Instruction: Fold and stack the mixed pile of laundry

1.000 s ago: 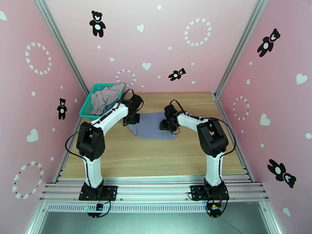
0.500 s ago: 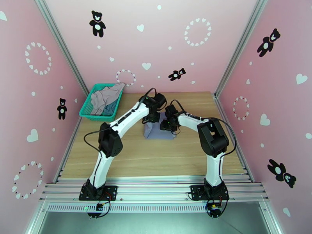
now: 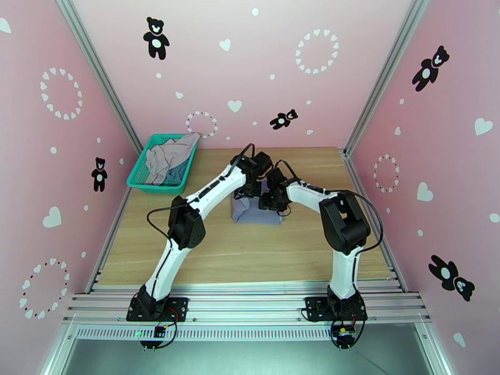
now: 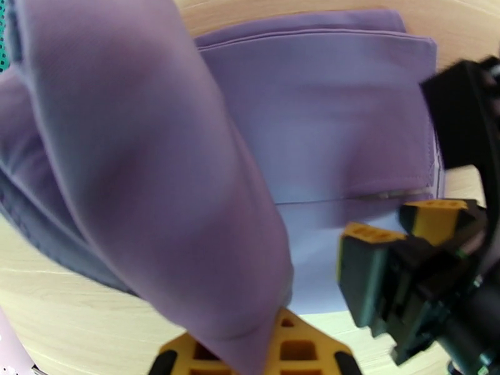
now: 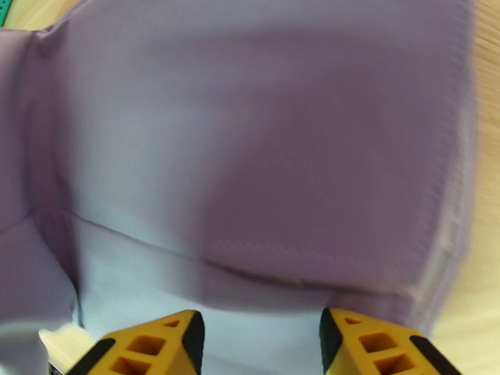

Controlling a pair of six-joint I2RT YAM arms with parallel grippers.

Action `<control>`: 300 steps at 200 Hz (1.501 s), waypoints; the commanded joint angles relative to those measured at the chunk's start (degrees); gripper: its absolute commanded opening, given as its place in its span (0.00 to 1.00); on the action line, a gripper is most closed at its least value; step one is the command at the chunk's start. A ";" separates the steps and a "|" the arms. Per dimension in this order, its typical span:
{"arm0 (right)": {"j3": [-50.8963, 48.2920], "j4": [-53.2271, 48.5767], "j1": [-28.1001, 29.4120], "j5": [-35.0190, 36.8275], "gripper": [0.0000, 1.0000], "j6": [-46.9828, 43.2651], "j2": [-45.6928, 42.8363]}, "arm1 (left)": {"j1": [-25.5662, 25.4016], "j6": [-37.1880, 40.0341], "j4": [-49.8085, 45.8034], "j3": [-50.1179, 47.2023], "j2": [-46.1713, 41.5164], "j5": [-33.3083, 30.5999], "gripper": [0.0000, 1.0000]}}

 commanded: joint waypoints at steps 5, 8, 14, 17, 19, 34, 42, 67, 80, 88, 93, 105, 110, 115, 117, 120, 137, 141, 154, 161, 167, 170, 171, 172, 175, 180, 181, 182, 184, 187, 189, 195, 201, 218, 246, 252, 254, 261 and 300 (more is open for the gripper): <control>-0.26 -6.25 -0.23 6.12 0.65 -2.98 -7.71 | -0.17 -0.13 -0.83 0.70 0.17 1.03 0.00; -0.23 -6.69 -0.22 6.54 0.65 -3.13 -8.30 | -0.17 -0.12 -0.88 0.70 0.25 1.03 0.00; -0.24 -7.51 -0.27 7.61 0.67 -3.59 -9.25 | -0.17 -0.04 -0.93 0.85 0.28 1.04 0.00; -0.24 -7.91 -0.30 8.24 0.67 -3.70 -9.69 | -0.17 -0.04 -0.93 0.88 0.34 1.04 0.00; -0.23 -8.26 -0.31 8.66 0.68 -3.85 -9.94 | -0.17 0.03 -0.93 0.92 0.39 1.08 0.00; -0.40 -9.81 -0.76 10.81 0.69 -4.39 -10.94 | -0.16 0.14 -1.09 1.44 0.74 1.46 0.00; -0.75 -9.81 -1.35 10.69 0.69 -4.44 -10.89 | -0.17 0.14 -1.23 1.82 0.94 1.74 0.00; -2.55 -7.60 -3.83 7.45 0.59 -4.00 -8.71 | -0.26 0.18 -1.71 3.08 1.65 2.61 0.00; -4.00 -6.02 -4.24 6.78 0.54 -3.39 -7.69 | -0.39 0.14 -1.97 3.85 2.08 3.13 0.00; -4.47 -5.13 -4.35 6.14 0.51 -2.97 -6.91 | -0.45 0.10 -2.07 4.27 2.35 3.44 0.00; -4.69 -4.73 -4.35 5.65 0.48 -2.80 -6.36 | -0.52 0.05 -2.13 4.54 2.57 3.64 0.00; -5.20 -3.41 -4.43 4.26 0.41 -2.17 -4.86 | -0.61 -0.12 -2.28 5.21 3.18 4.46 0.00; -5.40 -2.80 -4.35 3.72 0.37 -1.93 -4.21 | -0.65 -0.20 -2.36 5.42 3.52 4.68 0.00; -5.67 -2.17 -4.35 3.08 0.34 -1.66 -3.55 | -0.73 -0.29 -2.41 5.65 3.75 4.93 0.00; -5.76 -1.96 -4.35 2.91 0.33 -1.54 -3.39 | -0.77 -0.30 -2.40 5.68 3.88 4.97 0.00; -5.94 -1.62 -4.31 2.62 0.31 -1.33 -3.07 | -0.83 -0.37 -2.42 5.78 4.06 5.17 0.00; -6.70 -0.55 -4.40 2.42 0.19 -0.49 -1.77 | -1.28 -0.56 -1.90 6.06 5.02 6.23 0.00; -6.82 -0.39 -4.42 2.51 0.18 -0.39 -1.53 | -1.39 -0.56 -1.77 6.06 5.23 6.55 0.00; -7.02 -0.29 -4.46 3.16 0.14 -0.15 -1.21 | -1.82 -0.74 -0.93 6.09 5.86 7.92 0.00; -7.16 -0.29 -4.44 3.48 0.13 -0.06 -1.11 | -2.01 -0.74 -0.44 6.06 6.17 8.69 0.00; -7.17 -0.35 -4.49 3.63 0.13 0.01 -1.02 | -2.23 -0.82 0.01 6.06 6.39 9.32 0.00; -7.25 -0.33 -4.54 3.73 0.12 -0.02 -1.02 | -2.32 -0.80 0.22 6.06 6.48 9.64 0.00; -7.30 -0.31 -4.53 3.75 0.12 -0.03 -1.02 | -2.34 -0.82 0.31 6.06 6.53 9.73 0.00; -7.32 -0.34 -4.53 3.76 0.12 -0.03 -1.03 | -2.35 -0.82 0.39 6.06 6.56 9.86 0.00; -7.30 -0.29 -4.49 3.88 0.12 0.04 -1.03 | -2.43 -0.83 0.71 6.02 6.65 10.23 0.00; -7.32 -0.36 -4.48 3.93 0.12 0.07 -1.04 | -2.55 -0.91 1.20 5.93 6.76 10.82 0.00; -7.33 -0.32 -4.51 3.93 0.12 0.06 -1.03 | -2.59 -0.91 1.32 5.91 6.76 10.98 0.00; -7.33 -0.35 -4.52 3.94 0.12 0.06 -1.03 | -2.61 -0.91 1.43 5.90 6.81 11.10 0.00; -7.40 -0.35 -4.53 3.94 0.12 0.06 -0.96 | -2.69 -0.96 1.68 5.89 6.84 11.37 0.00; -7.39 -0.34 -4.53 3.98 0.12 0.13 -0.90 | -2.78 -1.00 2.04 5.82 6.92 11.77 0.00; -7.35 -0.34 -4.49 4.01 0.12 0.10 -0.93 | -2.84 -1.00 2.27 5.76 6.93 12.07 0.00; -7.40 -0.27 -4.49 4.03 0.12 0.06 -0.85 | -2.97 -1.09 2.99 5.65 7.10 12.82 0.00; -7.38 -0.24 -4.53 4.03 0.12 0.15 -0.77 | -3.13 -1.24 3.66 5.55 7.32 13.67 0.00; -7.47 -0.14 -4.53 3.94 0.12 0.17 -0.67 | -3.28 -1.68 5.03 5.61 8.11 15.10 0.04; -7.51 -0.28 -4.49 3.81 0.13 0.12 -0.80 | -3.21 -1.97 4.97 6.48 9.52 14.33 0.36; -7.57 -0.35 -4.51 3.76 0.14 0.08 -0.80 | -3.22 -1.97 4.93 6.75 9.66 14.12 0.45; -7.57 -0.33 -4.52 3.76 0.14 0.09 -0.88 | -3.24 -2.04 4.93 6.83 9.66 14.02 0.49; -7.53 -0.50 -4.53 3.76 0.14 -0.03 -1.02 | -3.11 -2.06 5.03 7.06 9.73 14.06 0.59; -7.70 -2.15 -4.53 5.93 0.15 -0.23 -3.22 | -2.80 -1.63 6.84 8.20 8.23 15.83 0.84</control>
